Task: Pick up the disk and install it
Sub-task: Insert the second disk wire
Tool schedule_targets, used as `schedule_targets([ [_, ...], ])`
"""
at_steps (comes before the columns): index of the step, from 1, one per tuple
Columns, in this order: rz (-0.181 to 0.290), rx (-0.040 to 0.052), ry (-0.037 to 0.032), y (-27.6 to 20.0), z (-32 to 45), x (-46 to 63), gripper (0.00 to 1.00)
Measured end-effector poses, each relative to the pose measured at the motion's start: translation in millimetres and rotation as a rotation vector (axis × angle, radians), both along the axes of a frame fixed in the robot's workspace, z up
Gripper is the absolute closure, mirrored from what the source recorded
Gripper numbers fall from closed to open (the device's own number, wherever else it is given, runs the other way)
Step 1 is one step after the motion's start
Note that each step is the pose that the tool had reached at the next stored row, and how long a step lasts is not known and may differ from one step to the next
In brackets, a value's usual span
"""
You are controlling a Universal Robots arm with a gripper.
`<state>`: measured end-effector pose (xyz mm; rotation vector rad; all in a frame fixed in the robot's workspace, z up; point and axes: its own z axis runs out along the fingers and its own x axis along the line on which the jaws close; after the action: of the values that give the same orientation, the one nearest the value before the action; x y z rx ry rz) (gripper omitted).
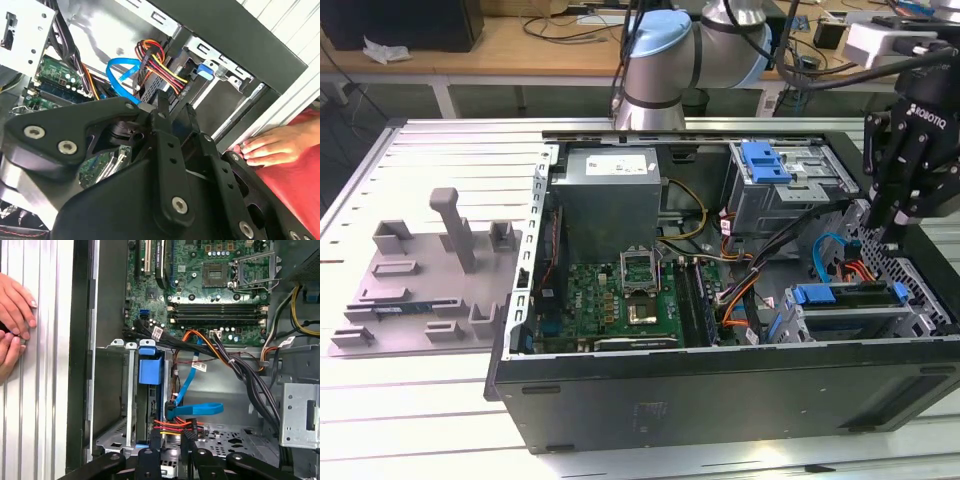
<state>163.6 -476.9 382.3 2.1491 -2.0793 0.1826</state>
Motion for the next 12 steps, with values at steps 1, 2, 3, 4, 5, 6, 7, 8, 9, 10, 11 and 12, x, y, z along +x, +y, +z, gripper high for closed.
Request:
schedule_targets([
  [1, 0.019, -0.0081, 0.0021, 2.1, -2.8, -2.7, 0.7],
  [2, 0.033, -0.0115, 0.003, 3.1, -5.2, -4.7, 0.7],
  [3, 0.046, -0.0142, 0.0041, 3.6, -7.8, -6.6, 0.7],
  [4, 0.054, -0.0157, 0.0053, 3.7, -9.4, -7.7, 0.7],
  [5, 0.057, -0.0163, 0.0057, 3.8, -10.0, -8.1, 0.7],
  [6, 0.06, -0.0169, 0.0062, 3.8, -10.6, -8.6, 0.7],
  [7, 0.064, -0.0175, 0.0067, 3.9, -11.3, -9.1, 0.7],
  [8, 0.066, -0.0182, 0.0071, 3.9, -11.9, -9.6, 0.7],
  [9, 0.069, -0.0205, 0.0084, 3.9, -12.8, -10.7, 0.7],
  [10, 0.069, -0.0277, 0.0108, 4.4, -13.5, -11.5, 0.7],
  [11, 0.069, -0.0329, 0.0123, 4.7, -14.3, -11.7, 0.7],
  [12, 0.069, -0.0366, 0.0135, 4.9, -14.8, -11.9, 0.7],
])
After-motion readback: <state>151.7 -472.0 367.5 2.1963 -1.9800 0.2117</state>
